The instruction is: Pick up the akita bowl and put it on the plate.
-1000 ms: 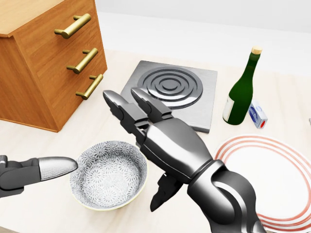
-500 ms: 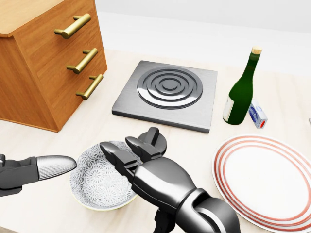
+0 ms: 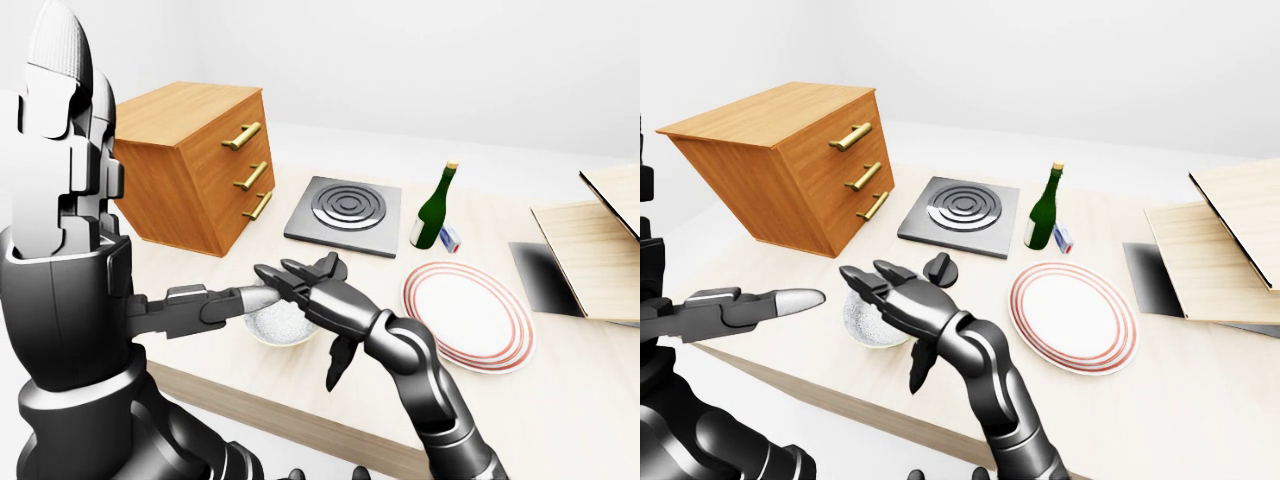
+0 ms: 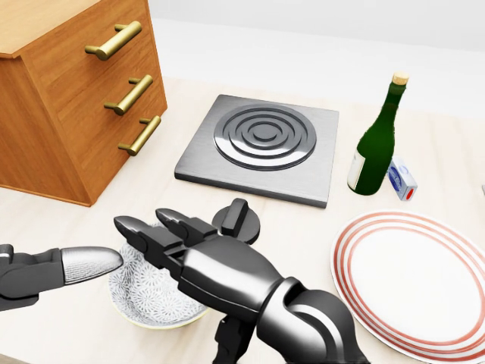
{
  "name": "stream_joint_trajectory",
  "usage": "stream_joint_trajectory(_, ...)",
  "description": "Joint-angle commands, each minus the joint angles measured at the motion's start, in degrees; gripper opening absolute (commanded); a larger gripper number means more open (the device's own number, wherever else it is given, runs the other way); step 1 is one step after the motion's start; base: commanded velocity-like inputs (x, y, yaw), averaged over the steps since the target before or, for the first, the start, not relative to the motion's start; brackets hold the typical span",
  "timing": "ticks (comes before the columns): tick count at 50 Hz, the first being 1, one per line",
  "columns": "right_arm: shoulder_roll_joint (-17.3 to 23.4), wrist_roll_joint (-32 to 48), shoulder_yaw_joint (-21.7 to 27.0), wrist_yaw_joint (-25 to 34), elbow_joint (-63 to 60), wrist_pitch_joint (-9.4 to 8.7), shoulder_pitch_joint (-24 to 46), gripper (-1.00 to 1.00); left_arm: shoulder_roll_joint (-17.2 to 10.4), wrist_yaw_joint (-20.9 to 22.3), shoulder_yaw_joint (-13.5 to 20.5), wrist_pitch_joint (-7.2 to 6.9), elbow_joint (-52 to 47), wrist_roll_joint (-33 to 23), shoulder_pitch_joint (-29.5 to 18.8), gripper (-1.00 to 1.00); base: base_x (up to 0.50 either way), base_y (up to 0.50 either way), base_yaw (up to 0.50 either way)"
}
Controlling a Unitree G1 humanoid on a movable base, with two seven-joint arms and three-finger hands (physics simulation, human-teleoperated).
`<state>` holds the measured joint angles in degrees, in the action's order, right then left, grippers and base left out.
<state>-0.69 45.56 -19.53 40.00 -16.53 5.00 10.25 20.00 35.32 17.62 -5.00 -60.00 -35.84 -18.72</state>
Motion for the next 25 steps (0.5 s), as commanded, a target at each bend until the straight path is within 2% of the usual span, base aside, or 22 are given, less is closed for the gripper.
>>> stream_joint_trajectory(1,1.13,-3.06,2.32,0.0,5.59,0.0,4.11,1.0,0.0,0.13,0.18,0.0,0.0,0.07,-0.35,0.91,0.0,0.0,0.0)
stream_joint_trajectory(3,0.19,-3.78,2.4,0.0,5.06,0.0,3.36,1.0,0.0,0.18,-0.02,0.0,0.0,-0.17,-0.3,0.91,0.0,0.0,0.0)
stream_joint_trajectory(4,0.3,5.45,4.03,0.0,13.1,0.0,5.65,1.0,0.0,-0.03,0.77,0.0,0.0,0.89,0.23,0.92,0.0,0.0,0.0)
stream_joint_trajectory(5,0.26,6.35,4.24,0.0,13.91,0.0,5.82,1.0,0.0,-0.18,0.8,0.0,0.0,1.3,0.59,0.91,0.0,0.0,0.0)
stream_joint_trajectory(25,0.26,9.11,4.09,0.0,14.67,0.0,4.1,1.0,0.0,-0.99,0.93,0.0,0.0,2.75,1.54,0.91,0.0,0.0,0.0)
